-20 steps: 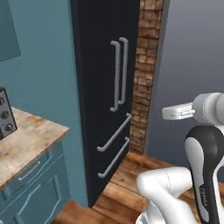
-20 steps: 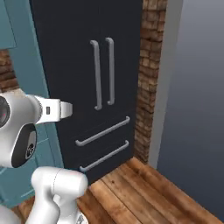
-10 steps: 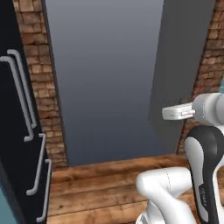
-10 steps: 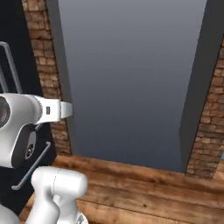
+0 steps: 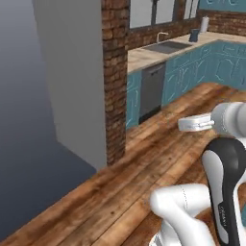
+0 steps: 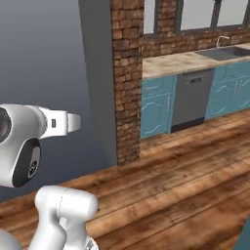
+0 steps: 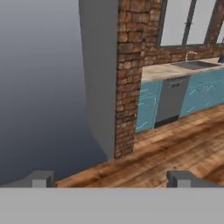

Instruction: Navigate to the toaster.

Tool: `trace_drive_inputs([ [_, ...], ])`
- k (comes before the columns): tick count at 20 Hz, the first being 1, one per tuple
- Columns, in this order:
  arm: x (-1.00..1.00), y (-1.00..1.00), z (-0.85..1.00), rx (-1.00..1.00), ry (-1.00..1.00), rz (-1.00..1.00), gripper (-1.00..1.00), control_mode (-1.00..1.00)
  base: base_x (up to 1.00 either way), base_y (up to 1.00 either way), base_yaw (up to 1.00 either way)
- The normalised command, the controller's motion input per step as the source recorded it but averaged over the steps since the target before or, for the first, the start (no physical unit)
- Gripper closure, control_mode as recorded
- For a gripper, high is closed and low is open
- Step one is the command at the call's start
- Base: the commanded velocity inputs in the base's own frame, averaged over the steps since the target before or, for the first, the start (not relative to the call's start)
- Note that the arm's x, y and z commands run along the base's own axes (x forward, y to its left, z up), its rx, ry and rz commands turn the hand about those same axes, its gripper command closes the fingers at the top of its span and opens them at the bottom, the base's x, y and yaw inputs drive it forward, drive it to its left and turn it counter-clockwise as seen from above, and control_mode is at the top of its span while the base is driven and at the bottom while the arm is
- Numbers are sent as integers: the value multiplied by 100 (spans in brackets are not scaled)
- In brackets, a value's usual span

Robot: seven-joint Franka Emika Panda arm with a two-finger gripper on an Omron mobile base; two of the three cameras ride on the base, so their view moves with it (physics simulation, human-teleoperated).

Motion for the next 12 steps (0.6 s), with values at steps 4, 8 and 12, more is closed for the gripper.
trace_drive_inputs([
  [4, 0, 0, 0, 0, 0, 0, -100, 100, 0, -24, -88],
  [8, 0, 0, 0, 0, 0, 0, -100, 100, 3, -10, -89],
  [12, 0, 0, 0, 0, 0, 0, -100, 100, 21, 0, -86],
])
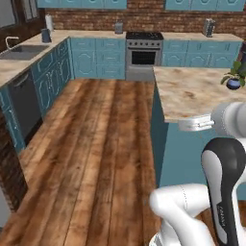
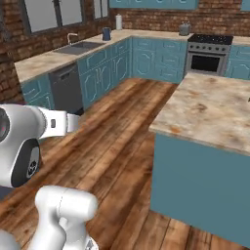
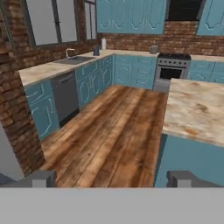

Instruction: Navigate to the toaster.

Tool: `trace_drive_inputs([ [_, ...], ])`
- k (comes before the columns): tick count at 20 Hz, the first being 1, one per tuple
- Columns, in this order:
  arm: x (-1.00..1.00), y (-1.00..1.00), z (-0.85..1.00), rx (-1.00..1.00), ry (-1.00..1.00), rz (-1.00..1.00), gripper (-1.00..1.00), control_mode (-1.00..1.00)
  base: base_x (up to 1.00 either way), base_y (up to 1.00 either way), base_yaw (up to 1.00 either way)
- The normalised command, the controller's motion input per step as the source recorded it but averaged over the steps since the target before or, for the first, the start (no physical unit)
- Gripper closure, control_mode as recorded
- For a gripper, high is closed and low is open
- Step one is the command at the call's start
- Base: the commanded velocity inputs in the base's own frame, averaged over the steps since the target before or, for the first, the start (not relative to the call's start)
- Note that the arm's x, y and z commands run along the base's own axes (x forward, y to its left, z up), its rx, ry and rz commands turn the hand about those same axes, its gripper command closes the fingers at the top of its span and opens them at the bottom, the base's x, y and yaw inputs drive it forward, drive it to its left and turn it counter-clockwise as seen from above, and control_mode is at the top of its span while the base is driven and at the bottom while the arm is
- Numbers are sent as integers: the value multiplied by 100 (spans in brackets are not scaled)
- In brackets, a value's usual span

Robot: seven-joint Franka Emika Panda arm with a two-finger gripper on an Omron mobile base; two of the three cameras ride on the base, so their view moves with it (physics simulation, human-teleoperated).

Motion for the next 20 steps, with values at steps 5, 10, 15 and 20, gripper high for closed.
trace_drive_inputs([
  [5, 0, 0, 0, 0, 0, 0, -100, 100, 89, 10, -59],
  [10, 0, 0, 0, 0, 0, 0, -100, 100, 57, -30, -24],
  [15, 0, 0, 0, 0, 0, 0, -100, 100, 15, -20, -13],
  [20, 0, 0, 0, 0, 0, 0, -100, 100, 64, 97, -30],
])
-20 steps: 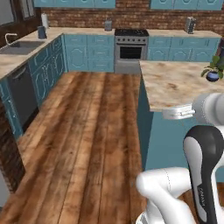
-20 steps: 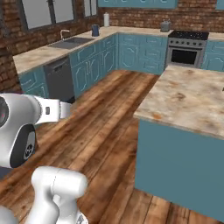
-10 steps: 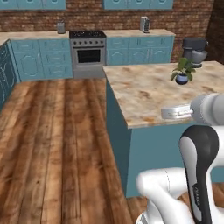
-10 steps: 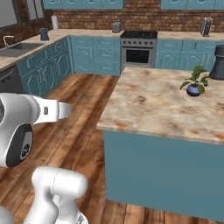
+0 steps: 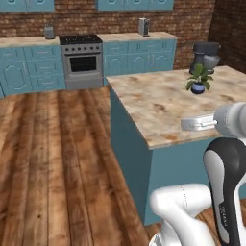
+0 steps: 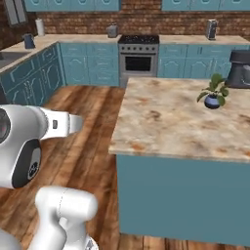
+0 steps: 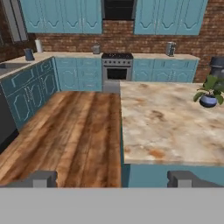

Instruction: Navigate to the toaster.

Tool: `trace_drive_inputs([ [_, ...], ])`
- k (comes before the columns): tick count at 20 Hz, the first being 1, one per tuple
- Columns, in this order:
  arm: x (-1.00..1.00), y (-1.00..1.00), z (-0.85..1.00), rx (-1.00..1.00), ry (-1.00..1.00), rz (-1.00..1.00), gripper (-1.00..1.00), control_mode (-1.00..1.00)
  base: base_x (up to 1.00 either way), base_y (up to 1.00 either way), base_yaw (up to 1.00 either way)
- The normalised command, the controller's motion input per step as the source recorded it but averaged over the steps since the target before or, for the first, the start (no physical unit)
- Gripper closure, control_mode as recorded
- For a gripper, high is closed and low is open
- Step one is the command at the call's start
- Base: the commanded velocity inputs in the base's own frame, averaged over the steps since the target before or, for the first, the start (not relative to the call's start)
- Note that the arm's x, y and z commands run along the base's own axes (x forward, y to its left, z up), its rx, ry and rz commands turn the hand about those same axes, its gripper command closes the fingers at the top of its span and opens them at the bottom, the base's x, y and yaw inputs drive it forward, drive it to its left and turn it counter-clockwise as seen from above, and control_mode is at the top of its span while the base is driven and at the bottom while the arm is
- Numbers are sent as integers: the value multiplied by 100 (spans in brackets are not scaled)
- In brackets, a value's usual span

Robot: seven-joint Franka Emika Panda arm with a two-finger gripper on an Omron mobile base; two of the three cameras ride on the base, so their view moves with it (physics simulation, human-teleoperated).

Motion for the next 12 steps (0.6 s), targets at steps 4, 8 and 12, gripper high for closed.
trace_drive_inputs([
  [4, 0, 0, 0, 0, 0, 0, -100, 100, 71, 100, -20],
  [8, 0, 0, 0, 0, 0, 0, -100, 100, 72, 100, -8],
  [12, 0, 0, 0, 0, 0, 0, -100, 100, 42, 100, 18],
])
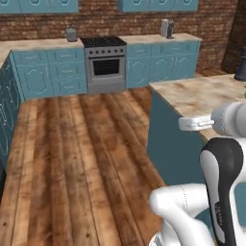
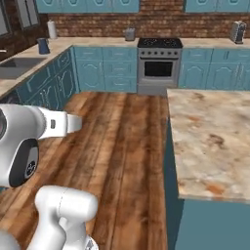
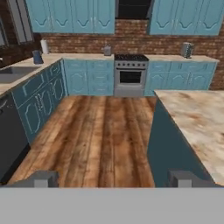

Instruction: Navigate to the toaster.

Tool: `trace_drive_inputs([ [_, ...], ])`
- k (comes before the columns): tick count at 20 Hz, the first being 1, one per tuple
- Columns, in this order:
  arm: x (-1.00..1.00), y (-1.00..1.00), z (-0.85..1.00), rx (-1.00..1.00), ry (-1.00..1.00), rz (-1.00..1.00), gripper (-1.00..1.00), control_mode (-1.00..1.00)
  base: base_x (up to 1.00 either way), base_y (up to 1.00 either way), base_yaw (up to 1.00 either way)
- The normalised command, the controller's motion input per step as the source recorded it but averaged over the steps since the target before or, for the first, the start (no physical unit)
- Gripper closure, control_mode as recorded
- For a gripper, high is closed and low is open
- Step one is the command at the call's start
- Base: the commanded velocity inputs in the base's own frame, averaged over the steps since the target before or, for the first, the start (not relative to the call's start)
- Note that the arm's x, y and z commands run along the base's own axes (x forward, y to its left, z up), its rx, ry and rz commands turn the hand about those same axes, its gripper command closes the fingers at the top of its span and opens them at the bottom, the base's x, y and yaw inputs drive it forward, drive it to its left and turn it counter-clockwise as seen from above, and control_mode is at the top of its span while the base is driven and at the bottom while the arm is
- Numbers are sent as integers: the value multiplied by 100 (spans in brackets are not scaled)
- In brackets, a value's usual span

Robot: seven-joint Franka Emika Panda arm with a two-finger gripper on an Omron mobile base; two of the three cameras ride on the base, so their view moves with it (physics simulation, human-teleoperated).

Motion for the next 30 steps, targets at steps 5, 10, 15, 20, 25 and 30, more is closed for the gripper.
trace_drive_inputs([
  [5, 0, 0, 0, 0, 0, 0, -100, 100, 65, 57, 64],
  [10, 0, 0, 0, 0, 0, 0, -100, 100, 100, 2, 65],
  [15, 0, 0, 0, 0, 0, 0, -100, 100, 100, -30, 72],
  [20, 0, 0, 0, 0, 0, 0, -100, 100, 100, -26, 71],
  [25, 0, 0, 0, 0, 0, 0, -100, 100, 100, -49, 66],
  [30, 0, 0, 0, 0, 0, 0, -100, 100, 88, -97, -9],
])
